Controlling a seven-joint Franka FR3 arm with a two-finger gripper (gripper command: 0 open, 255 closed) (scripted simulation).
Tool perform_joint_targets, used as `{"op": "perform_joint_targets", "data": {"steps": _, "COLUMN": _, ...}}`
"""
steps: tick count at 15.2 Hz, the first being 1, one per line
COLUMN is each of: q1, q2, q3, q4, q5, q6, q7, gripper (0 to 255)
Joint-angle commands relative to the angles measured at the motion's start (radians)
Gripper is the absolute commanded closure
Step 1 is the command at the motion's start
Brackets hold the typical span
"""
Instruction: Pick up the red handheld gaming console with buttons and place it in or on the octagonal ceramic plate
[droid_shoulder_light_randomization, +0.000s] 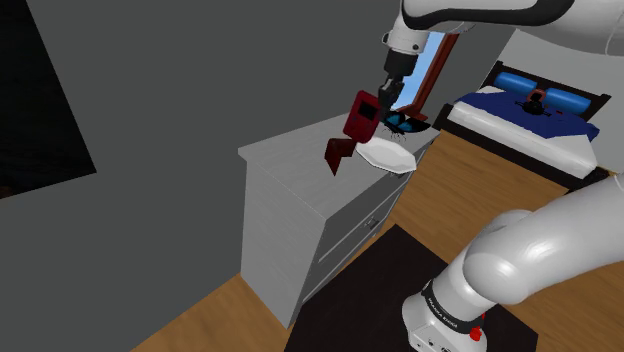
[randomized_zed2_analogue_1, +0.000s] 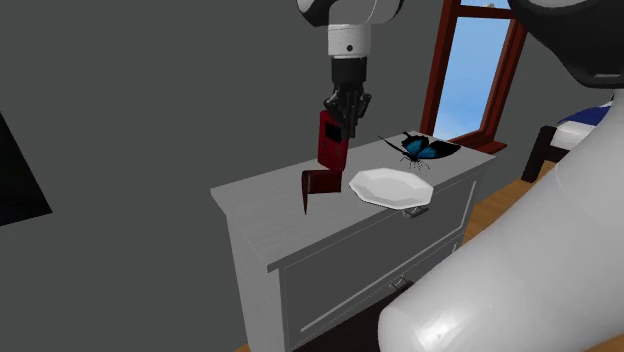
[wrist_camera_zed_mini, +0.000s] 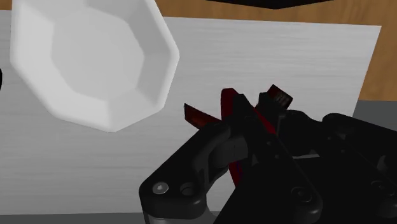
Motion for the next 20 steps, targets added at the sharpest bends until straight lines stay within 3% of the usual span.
{"op": "perform_joint_targets", "data": {"steps": 1, "q1": -0.017, "q2": 0.006, "q3": -0.030, "q4": 0.014, "q5": -0.012, "q6": -0.006, "q7": -0.046, "gripper": 255}}
{"op": "perform_joint_targets", "data": {"steps": 9, "q1": -0.085, "q2": 0.089, "q3": -0.164, "q4": 0.137, "q5": -0.043, "q6": -0.032, "q7": -0.249, "gripper": 255}}
{"op": "perform_joint_targets", "data": {"steps": 13, "q1": -0.125, "q2": 0.176, "q3": -0.247, "q4": 0.248, "q5": -0.036, "q6": -0.050, "q7": -0.380, "gripper": 255}}
{"op": "perform_joint_targets", "data": {"steps": 20, "q1": -0.128, "q2": 0.167, "q3": -0.249, "q4": 0.145, "q5": -0.040, "q6": 0.044, "q7": -0.373, "gripper": 255}}
